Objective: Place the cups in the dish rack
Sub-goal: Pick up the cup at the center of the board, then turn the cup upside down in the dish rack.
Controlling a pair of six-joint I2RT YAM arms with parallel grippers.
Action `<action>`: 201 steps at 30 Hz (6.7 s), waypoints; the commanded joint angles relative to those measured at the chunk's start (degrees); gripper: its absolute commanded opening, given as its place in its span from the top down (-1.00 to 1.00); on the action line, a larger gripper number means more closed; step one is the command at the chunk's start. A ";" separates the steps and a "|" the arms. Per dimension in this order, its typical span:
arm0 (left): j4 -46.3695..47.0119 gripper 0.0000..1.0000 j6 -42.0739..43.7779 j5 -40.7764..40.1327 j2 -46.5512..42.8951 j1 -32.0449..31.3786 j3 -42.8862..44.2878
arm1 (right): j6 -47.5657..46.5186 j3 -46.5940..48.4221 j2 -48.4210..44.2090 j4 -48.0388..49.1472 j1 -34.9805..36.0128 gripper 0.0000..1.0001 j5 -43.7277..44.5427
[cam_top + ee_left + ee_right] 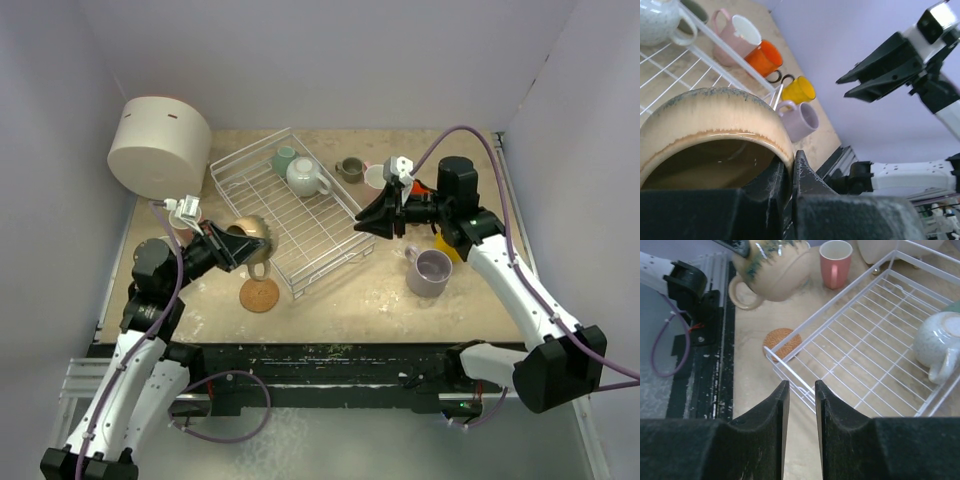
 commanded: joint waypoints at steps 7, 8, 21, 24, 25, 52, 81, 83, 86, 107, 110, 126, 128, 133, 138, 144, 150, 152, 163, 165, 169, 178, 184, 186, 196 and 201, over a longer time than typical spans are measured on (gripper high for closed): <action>47.06 1.00 -13.67 -7.72 -0.36 -4.68 -7.06 | 19.71 -6.04 -0.55 19.48 -0.16 0.29 -9.88; 48.92 1.00 -13.53 -8.78 0.43 -5.69 -7.26 | 22.02 -6.60 -0.34 21.78 -0.18 0.26 -10.67; 72.67 1.00 -6.31 -17.99 19.56 -21.19 -2.61 | 44.52 -14.46 -0.45 48.44 -0.09 -0.55 -11.46; 76.15 1.00 -5.24 -18.08 23.06 -22.79 0.10 | 47.87 -16.23 -0.57 52.62 -0.12 -0.63 -10.16; 76.68 1.00 -5.00 -18.08 24.02 -23.26 0.97 | 48.99 -16.74 -0.53 53.82 -0.08 -0.67 -9.49; 87.02 1.00 -0.91 -21.11 40.07 -36.69 12.14 | 78.19 -24.38 -2.37 84.66 1.33 -0.98 -1.06; 94.35 1.00 -3.91 -23.45 43.81 -38.24 9.64 | 80.60 -27.14 -2.50 91.30 1.42 -0.79 0.87; 94.79 1.00 -4.20 -23.48 44.05 -38.28 9.53 | 80.53 -27.21 -2.63 91.46 1.38 -0.78 1.09; 95.15 1.00 -4.49 -23.36 44.43 -38.37 9.46 | 80.53 -27.32 -2.63 91.39 1.32 -0.77 1.16; 97.59 1.00 -5.56 -23.40 45.78 -39.42 7.90 | 80.88 -27.31 -1.80 89.81 0.83 -0.10 2.09; 97.57 1.00 -5.56 -23.36 45.65 -39.51 7.69 | 80.98 -27.28 -1.52 89.56 0.74 0.29 1.88; 92.16 0.01 -4.12 -28.92 38.98 -39.49 -1.96 | 73.61 -25.15 -0.98 83.97 -0.67 1.00 -4.05; 88.03 -0.19 -3.28 -29.84 35.56 -39.47 -3.85 | 70.95 -24.88 -0.79 82.67 -0.85 1.00 -5.28; 70.64 -0.48 -0.37 -30.49 24.40 -39.38 -7.83 | 63.16 -22.29 -0.03 73.85 -1.66 1.00 -8.83; 39.37 -0.76 6.66 -32.77 8.86 -39.38 -6.29 | 53.29 -18.83 0.19 62.40 -3.07 1.00 -12.29; -2.86 -0.99 16.93 -38.49 4.00 -38.80 13.50 | 32.27 -13.09 -0.87 38.45 -3.40 1.00 -10.17; -26.35 -0.99 27.80 -43.34 11.76 -36.38 31.08 | 10.86 -1.29 2.84 14.98 -3.32 1.00 -4.07; -30.78 -0.99 30.86 -46.14 13.30 -33.72 32.60 | 4.86 4.00 5.14 7.18 -3.20 1.00 -1.76; -27.40 -0.99 33.72 -48.72 9.55 -22.63 18.23 | -8.96 21.67 16.04 -11.97 5.08 1.00 20.96; -26.70 -0.99 34.39 -49.07 8.19 -22.16 16.97 | -9.94 22.40 17.61 -12.01 6.83 1.00 23.34; -26.60 -0.99 35.03 -47.80 7.79 -21.00 16.03 | -11.67 25.40 22.43 -14.44 8.46 1.00 26.75; -27.69 -0.98 35.69 -49.99 7.27 -20.44 16.02 | -13.06 30.79 30.56 -16.20 10.49 1.00 33.50; -27.78 -0.97 36.14 -50.12 7.74 -20.44 16.05 | -14.04 34.12 35.59 -17.52 12.69 1.00 37.92; -27.82 -0.98 36.31 -50.08 7.84 -20.44 16.04 | -14.18 34.81 37.11 -17.90 13.57 1.00 38.66; -27.56 -0.97 36.59 -49.81 7.45 -20.41 15.96 | -13.24 35.11 40.67 -18.02 14.96 1.00 43.79; -27.53 -0.98 36.64 -49.31 7.80 -20.36 15.98 | -12.67 35.61 42.49 -18.67 14.98 1.00 44.82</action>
